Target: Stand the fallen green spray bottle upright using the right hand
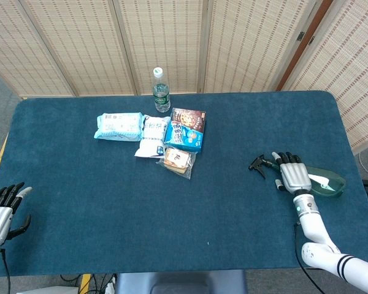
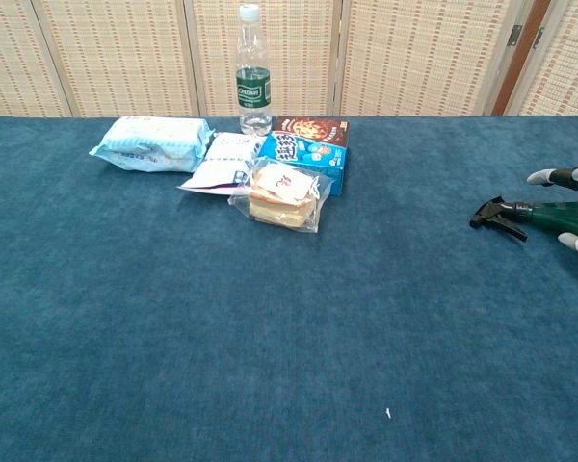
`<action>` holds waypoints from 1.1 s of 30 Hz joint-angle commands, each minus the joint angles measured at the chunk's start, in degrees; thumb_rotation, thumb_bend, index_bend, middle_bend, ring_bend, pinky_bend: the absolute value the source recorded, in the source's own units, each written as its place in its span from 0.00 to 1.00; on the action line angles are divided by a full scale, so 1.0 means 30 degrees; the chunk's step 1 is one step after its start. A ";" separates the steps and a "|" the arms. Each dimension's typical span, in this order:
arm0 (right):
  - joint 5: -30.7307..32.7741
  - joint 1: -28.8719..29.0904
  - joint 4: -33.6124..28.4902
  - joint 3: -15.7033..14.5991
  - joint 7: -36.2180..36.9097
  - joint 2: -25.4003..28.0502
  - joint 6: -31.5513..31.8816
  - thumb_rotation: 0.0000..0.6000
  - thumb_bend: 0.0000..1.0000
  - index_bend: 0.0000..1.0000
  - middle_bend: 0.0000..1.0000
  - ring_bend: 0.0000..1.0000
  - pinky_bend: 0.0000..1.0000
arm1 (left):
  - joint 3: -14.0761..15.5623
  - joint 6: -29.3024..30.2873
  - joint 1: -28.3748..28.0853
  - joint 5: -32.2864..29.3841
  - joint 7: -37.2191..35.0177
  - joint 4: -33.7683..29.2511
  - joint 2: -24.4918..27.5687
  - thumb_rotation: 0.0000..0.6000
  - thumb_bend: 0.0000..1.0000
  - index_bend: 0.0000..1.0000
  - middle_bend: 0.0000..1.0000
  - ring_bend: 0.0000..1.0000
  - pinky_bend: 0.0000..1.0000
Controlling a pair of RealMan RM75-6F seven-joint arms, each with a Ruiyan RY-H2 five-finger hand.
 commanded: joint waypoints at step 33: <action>-0.0626 0.0068 0.1836 -0.0131 0.1000 -0.1249 -0.0700 1.00 0.31 0.05 0.18 0.08 0.26 | 0.0069 -0.0124 0.0151 -0.0038 -0.0291 0.0500 -0.0214 1.00 0.45 0.12 0.07 0.00 0.00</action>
